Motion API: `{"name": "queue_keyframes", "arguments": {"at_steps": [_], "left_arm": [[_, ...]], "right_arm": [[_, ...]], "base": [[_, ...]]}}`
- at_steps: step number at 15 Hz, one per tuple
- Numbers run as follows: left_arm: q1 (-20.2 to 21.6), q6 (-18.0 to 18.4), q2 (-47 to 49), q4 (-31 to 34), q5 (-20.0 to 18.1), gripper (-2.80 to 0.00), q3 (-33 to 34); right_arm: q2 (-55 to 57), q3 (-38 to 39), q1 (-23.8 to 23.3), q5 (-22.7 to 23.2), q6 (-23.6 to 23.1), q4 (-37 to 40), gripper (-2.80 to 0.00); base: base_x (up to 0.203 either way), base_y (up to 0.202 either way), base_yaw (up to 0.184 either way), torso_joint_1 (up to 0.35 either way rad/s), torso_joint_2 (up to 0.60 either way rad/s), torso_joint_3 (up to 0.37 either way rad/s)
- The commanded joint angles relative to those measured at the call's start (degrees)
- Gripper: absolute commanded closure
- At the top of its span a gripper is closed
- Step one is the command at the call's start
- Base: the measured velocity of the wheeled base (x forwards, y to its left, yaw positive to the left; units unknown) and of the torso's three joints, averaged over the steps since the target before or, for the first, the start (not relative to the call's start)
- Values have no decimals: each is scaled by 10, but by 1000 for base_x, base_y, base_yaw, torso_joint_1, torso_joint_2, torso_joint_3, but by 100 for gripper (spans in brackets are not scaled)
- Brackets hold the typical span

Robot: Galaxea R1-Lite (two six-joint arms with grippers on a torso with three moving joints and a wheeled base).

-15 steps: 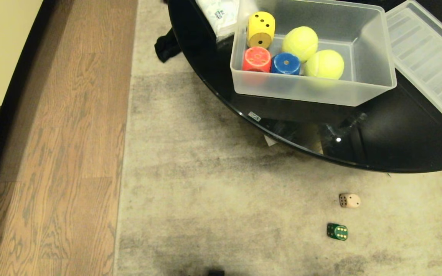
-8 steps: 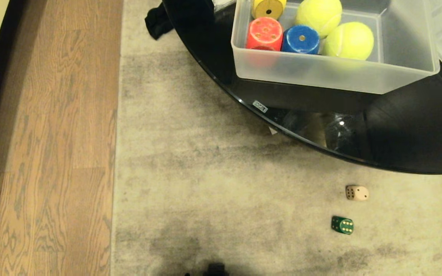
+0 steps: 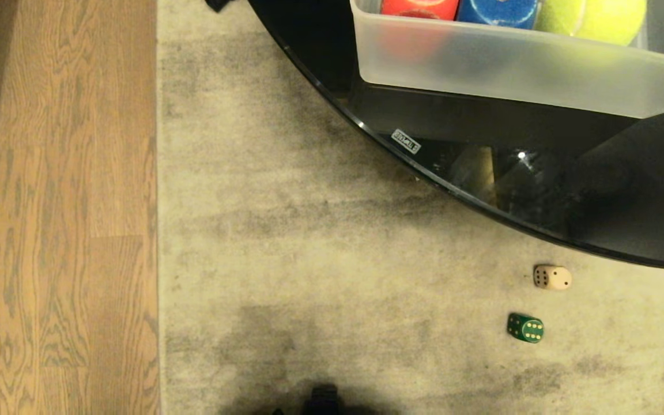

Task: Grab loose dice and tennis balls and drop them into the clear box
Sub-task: Find toys out of the box

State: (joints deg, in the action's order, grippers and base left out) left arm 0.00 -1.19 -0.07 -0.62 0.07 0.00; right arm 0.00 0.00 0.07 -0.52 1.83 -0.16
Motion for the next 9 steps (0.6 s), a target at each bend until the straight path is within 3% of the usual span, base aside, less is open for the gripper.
{"name": "queue_keyframes", "arguments": {"at_steps": [1, 9], "left_arm": [[0, 0, 1, 0, 0, 0, 2], [0, 0, 1, 0, 0, 0, 2]], "right_arm": [[0, 0, 0, 0, 0, 0, 0], [0, 0, 0, 0, 0, 0, 0]], "base": [[0, 0, 0, 7, 2, -193], [0, 0, 0, 3, 2, -181]]}}
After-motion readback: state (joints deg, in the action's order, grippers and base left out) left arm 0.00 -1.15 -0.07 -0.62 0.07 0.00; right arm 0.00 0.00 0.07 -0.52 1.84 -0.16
